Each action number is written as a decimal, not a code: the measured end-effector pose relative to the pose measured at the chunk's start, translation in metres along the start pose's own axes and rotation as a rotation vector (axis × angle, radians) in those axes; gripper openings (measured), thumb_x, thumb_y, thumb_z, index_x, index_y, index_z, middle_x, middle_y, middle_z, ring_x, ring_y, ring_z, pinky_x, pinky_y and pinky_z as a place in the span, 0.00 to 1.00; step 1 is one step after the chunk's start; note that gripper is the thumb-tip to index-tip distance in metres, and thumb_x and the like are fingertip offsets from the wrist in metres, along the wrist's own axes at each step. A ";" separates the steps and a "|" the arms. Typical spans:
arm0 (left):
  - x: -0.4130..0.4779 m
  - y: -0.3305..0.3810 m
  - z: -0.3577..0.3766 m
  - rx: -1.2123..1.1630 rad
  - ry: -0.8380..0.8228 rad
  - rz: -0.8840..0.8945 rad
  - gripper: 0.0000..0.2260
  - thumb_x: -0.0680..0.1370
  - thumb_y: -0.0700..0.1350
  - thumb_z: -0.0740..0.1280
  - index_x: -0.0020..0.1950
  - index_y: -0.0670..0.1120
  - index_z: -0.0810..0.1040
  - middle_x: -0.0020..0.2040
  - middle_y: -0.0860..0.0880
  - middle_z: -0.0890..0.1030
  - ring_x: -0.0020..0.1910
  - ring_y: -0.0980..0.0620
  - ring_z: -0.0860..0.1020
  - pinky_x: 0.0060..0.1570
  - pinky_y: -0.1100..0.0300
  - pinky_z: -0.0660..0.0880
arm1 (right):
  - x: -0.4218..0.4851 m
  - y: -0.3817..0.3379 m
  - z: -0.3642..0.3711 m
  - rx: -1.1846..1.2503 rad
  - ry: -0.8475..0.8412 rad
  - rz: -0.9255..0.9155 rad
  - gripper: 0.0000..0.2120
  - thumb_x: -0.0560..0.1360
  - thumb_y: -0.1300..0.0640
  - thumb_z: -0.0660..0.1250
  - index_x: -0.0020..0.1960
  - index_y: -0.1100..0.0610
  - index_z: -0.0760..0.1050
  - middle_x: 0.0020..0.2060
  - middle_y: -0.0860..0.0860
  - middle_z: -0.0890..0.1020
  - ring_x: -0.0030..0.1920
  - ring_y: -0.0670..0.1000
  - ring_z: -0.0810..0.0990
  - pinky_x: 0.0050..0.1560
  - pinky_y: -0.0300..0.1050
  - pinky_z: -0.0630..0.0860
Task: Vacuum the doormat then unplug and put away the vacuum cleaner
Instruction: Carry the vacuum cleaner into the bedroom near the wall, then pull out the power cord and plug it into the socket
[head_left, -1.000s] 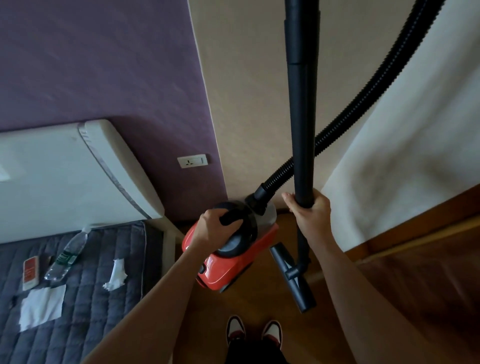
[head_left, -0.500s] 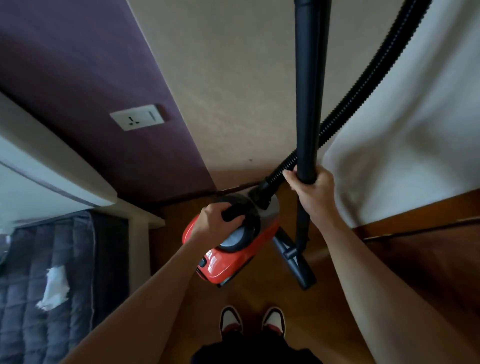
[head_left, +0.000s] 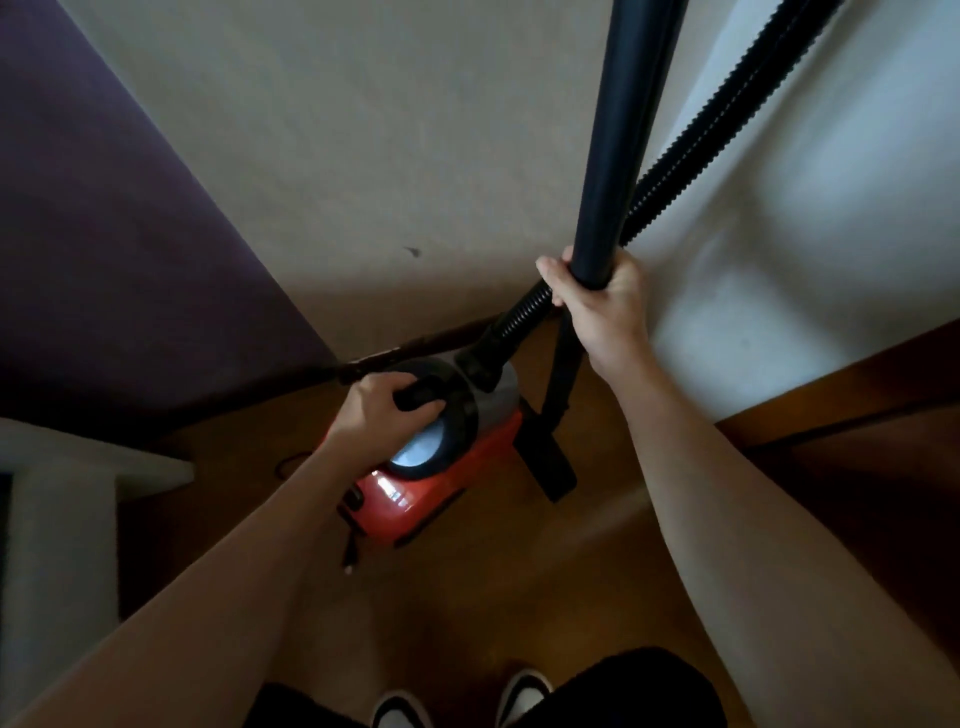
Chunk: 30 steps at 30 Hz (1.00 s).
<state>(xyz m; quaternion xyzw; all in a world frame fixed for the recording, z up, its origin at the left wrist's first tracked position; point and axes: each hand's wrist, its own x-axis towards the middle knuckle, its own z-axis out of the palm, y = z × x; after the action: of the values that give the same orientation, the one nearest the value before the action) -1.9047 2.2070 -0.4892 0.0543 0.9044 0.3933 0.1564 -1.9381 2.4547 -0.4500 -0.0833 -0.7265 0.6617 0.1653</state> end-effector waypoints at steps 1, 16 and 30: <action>0.008 -0.008 0.011 0.005 -0.007 -0.004 0.12 0.74 0.44 0.75 0.35 0.57 0.77 0.30 0.58 0.78 0.28 0.66 0.77 0.29 0.71 0.70 | 0.003 0.012 -0.001 0.015 0.007 -0.018 0.10 0.73 0.60 0.75 0.39 0.53 0.75 0.31 0.49 0.76 0.33 0.48 0.76 0.41 0.44 0.76; 0.089 -0.062 0.105 0.059 -0.172 0.031 0.05 0.78 0.49 0.71 0.44 0.49 0.81 0.33 0.53 0.81 0.30 0.59 0.79 0.29 0.63 0.74 | 0.039 0.097 -0.033 0.100 0.088 -0.131 0.12 0.74 0.63 0.75 0.39 0.54 0.73 0.27 0.47 0.74 0.29 0.50 0.73 0.37 0.48 0.73; 0.113 -0.071 0.129 0.041 -0.068 0.100 0.05 0.76 0.50 0.73 0.43 0.51 0.79 0.37 0.51 0.83 0.32 0.56 0.82 0.36 0.53 0.83 | 0.056 0.129 -0.042 -0.033 0.223 -0.142 0.15 0.70 0.63 0.78 0.38 0.48 0.75 0.33 0.42 0.78 0.36 0.45 0.79 0.44 0.41 0.77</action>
<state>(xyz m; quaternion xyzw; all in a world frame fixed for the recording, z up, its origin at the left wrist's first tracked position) -1.9677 2.2733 -0.6511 0.1162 0.9026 0.3798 0.1661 -1.9880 2.5276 -0.5671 -0.1074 -0.7185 0.6229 0.2901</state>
